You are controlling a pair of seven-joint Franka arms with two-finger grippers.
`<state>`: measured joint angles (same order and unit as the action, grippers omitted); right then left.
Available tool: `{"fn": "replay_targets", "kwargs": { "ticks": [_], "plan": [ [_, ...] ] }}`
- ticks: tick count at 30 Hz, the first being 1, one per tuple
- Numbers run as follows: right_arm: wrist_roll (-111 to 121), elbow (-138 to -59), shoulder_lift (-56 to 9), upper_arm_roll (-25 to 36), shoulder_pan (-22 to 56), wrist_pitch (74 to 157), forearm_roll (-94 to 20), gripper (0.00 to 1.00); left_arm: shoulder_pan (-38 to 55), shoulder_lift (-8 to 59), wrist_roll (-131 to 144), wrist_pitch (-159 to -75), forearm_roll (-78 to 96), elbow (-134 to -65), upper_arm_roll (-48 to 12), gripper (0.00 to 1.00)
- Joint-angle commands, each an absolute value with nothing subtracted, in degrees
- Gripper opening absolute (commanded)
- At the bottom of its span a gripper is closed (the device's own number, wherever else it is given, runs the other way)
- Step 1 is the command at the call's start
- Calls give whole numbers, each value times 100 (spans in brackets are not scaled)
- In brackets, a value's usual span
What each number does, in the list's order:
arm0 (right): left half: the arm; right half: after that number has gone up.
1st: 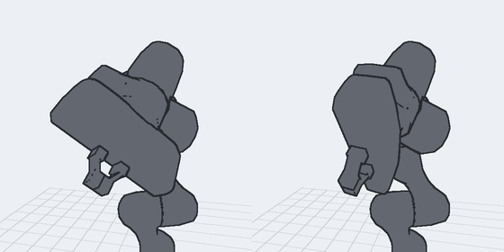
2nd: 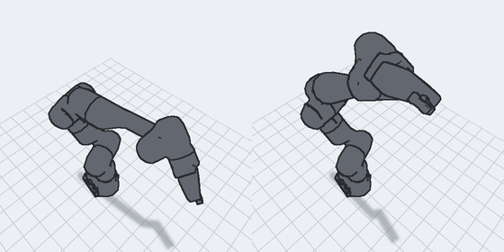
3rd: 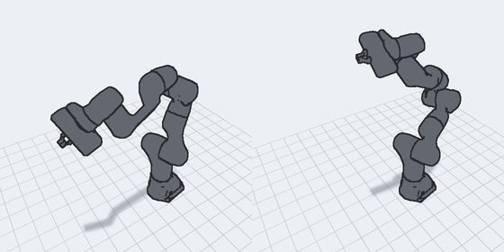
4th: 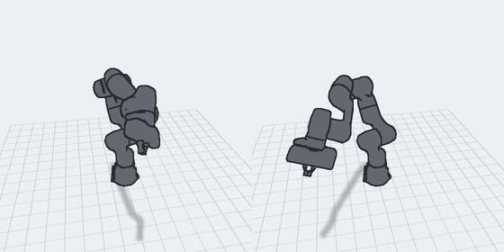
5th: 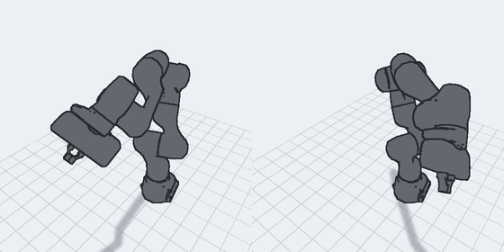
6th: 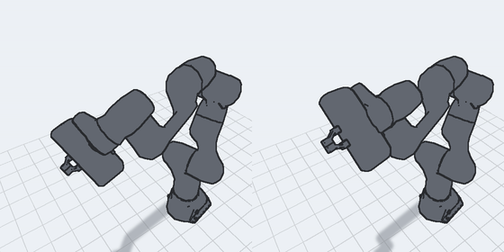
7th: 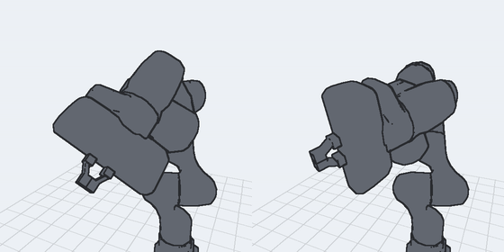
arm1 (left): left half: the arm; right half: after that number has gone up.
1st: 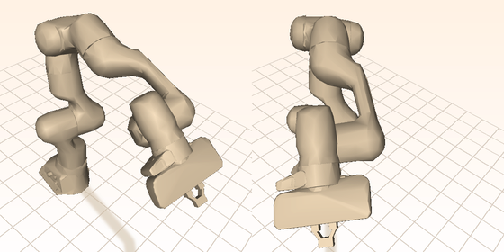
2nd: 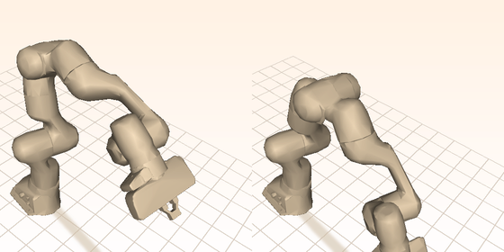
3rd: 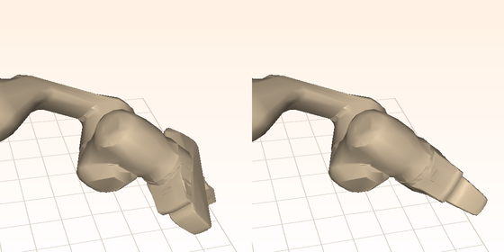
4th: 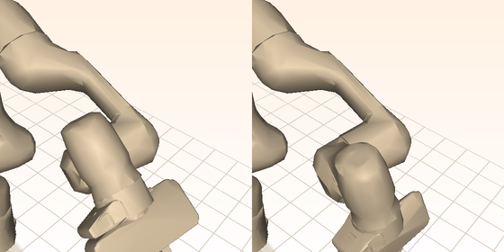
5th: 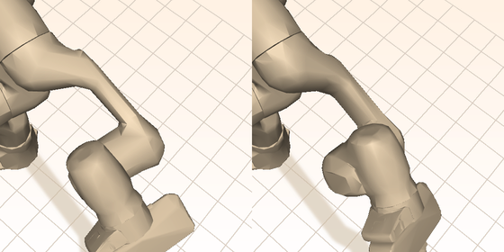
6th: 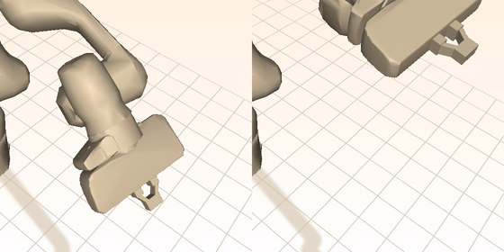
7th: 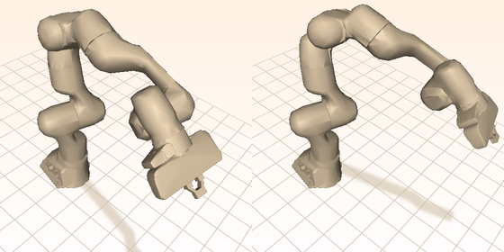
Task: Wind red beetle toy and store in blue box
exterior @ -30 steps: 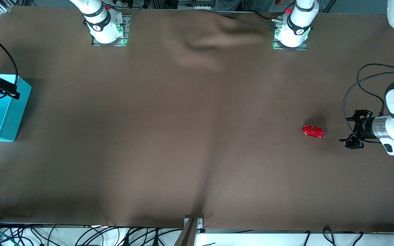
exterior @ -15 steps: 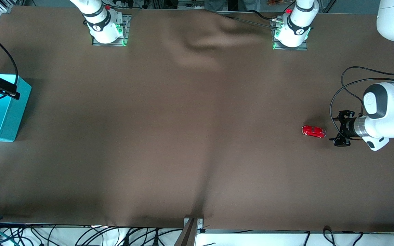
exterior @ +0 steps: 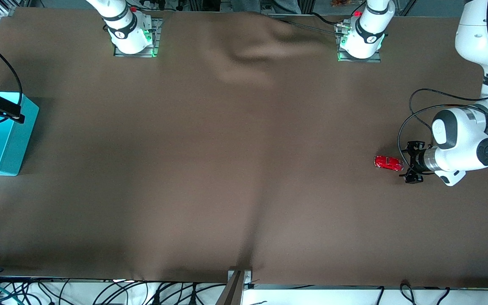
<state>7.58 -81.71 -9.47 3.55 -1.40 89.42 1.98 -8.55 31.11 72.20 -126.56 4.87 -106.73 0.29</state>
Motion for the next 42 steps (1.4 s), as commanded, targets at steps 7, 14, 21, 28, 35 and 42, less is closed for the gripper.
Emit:
{"fn": "replay_targets", "kwargs": {
  "ticks": [7, 14, 21, 28, 35, 42],
  "plan": [
    [853, -8042, -993, 343, -193, 8921, 70, 100, -835, 3339, 7321, -13025, 799, -10670, -70, 100],
    [853, -8042, -993, 343, -193, 8921, 70, 100, -826, 3436, 7321, -13052, 800, -10670, -79, 100],
    [853, -8042, -993, 343, -193, 8921, 70, 100, -826, 3507, 7321, -13052, 800, -10661, -70, 72],
    [853, -8042, -993, 351, -193, 8921, 70, 100, -826, 3498, 7312, -13034, 782, -10626, -70, 0],
    [853, -8042, -993, 343, -193, 8921, 70, 100, -730, 3445, 7444, -12990, 800, -10547, -88, 0],
    [853, -8042, -993, 343, -193, 8921, 70, 100, -615, 3375, 7988, -12946, 800, -10468, -509, 0]
  ]
}}
